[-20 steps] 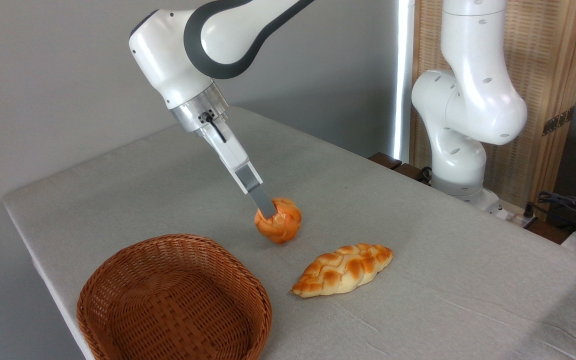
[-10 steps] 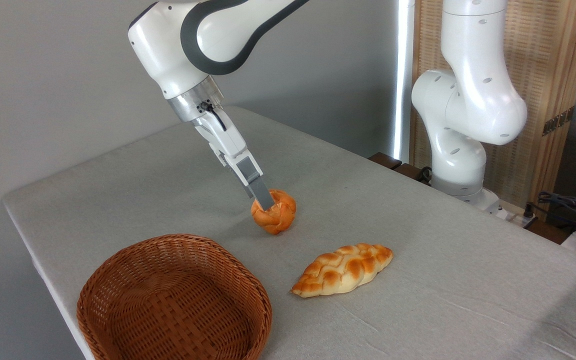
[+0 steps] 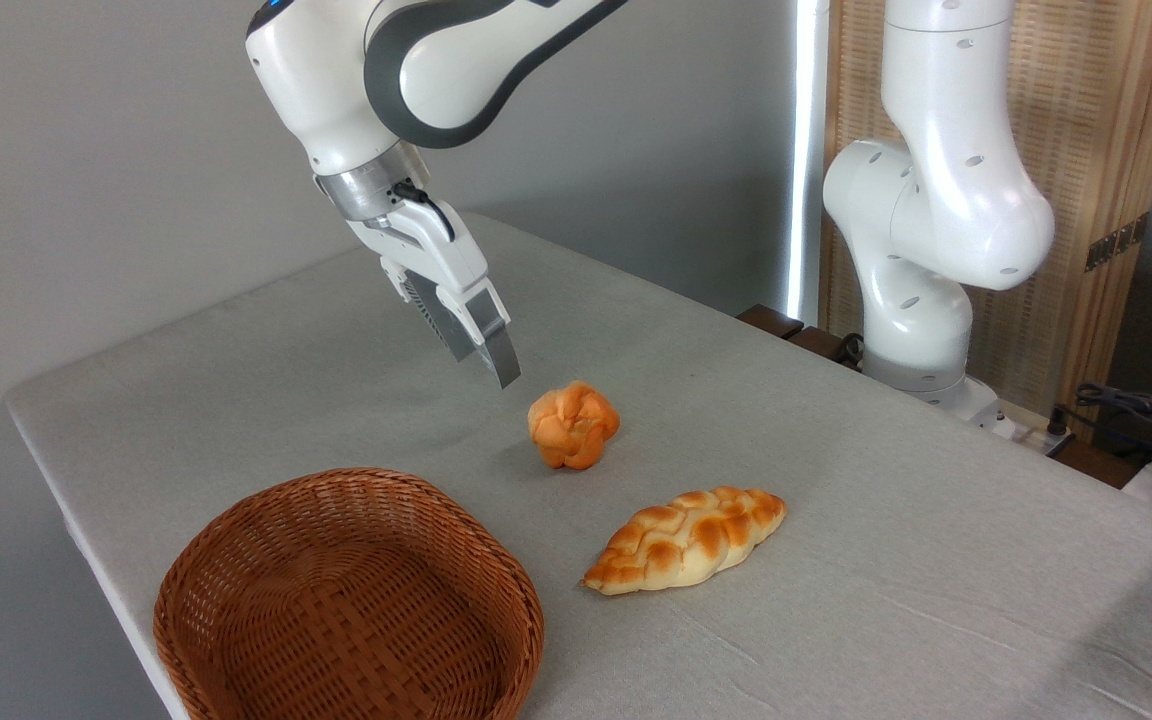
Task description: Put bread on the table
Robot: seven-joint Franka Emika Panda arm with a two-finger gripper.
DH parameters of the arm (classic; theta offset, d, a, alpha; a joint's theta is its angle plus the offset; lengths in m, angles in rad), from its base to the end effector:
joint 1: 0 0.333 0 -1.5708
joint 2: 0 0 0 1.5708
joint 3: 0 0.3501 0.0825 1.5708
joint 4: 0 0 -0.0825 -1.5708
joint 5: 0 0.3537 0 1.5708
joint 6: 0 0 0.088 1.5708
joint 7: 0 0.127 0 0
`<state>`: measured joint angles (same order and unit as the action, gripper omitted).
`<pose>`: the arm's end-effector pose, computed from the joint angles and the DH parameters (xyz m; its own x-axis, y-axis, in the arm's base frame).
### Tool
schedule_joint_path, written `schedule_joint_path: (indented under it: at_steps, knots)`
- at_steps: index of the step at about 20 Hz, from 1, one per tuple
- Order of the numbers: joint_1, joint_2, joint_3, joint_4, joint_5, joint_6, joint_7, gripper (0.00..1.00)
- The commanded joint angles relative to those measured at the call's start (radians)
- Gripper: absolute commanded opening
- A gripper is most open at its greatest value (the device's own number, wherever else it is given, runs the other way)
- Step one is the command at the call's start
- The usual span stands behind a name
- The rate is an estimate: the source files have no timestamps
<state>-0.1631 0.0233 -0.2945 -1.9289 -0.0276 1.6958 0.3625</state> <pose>0.4498 -0.2239 0.4814 0.6590 -0.7177 -0.2248 -0.7123 -0.6916 0.1199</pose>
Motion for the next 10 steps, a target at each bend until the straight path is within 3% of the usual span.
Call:
schedule_joint_path:
  at_steps: [1, 10]
  knots:
    - [0.01, -0.01, -0.003, 0.05, -0.017, 0.013, -0.048, 1.0]
    - [0.045, -0.032, 0.143, 0.189, 0.015, 0.025, -0.03, 1.0]
